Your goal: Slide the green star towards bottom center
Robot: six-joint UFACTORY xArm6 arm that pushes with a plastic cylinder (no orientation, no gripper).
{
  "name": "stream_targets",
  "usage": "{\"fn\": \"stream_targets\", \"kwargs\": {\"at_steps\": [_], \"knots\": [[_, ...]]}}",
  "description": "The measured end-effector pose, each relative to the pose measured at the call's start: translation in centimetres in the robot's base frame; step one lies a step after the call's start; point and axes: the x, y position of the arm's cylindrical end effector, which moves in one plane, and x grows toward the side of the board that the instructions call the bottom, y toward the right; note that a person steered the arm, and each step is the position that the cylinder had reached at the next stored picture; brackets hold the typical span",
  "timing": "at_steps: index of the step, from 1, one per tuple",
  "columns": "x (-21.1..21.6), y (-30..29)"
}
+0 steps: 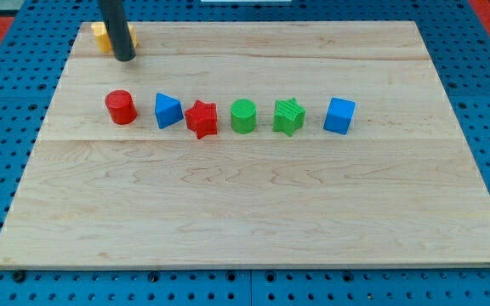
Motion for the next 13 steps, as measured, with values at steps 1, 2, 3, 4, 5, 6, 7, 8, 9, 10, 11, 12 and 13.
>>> {"fn": "stream_targets", "kwargs": {"at_steps": [1,2,3,4,5,6,7,8,9,10,11,12,13], "knots": [[3.6,-5.2],[4.2,-7.3],[4.1,-7.1],[3.0,-2.9],[3.0,3.4],[4.1,10.9],[5.0,18.8],[7.6,23.9],[12.0,24.1],[15.0,24.1],[14.1,25.6],[12.5,29.1],[13.6,32.0]]}}
